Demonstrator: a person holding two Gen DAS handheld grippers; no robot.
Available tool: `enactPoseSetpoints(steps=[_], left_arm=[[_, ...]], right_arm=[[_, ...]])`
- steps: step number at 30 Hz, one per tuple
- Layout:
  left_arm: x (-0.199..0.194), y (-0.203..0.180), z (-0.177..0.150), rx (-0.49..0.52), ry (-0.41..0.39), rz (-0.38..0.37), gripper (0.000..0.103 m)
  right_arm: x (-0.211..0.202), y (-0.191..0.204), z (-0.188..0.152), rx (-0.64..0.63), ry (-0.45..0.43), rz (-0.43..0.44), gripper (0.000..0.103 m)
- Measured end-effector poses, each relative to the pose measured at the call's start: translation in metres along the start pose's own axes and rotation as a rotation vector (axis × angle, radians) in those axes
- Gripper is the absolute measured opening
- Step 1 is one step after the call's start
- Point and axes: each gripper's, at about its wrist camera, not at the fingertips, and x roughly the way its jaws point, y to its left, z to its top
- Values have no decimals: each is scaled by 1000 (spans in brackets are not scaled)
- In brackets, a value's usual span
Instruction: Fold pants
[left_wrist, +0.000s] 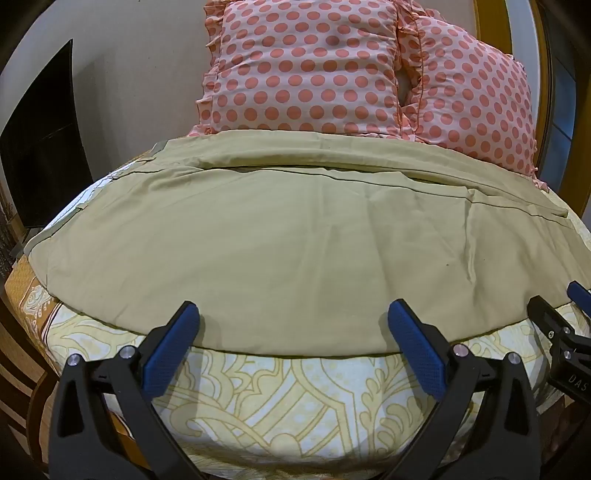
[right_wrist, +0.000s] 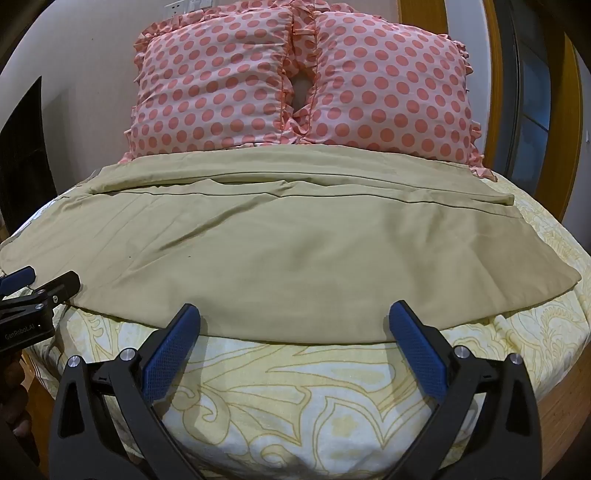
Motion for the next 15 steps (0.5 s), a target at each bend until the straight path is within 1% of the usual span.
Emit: enactPoseSetpoints(steps=[15], left_arm=[[0,0,0,0,1,0,101]], right_arm=[[0,0,0,0,-4,-2,102]])
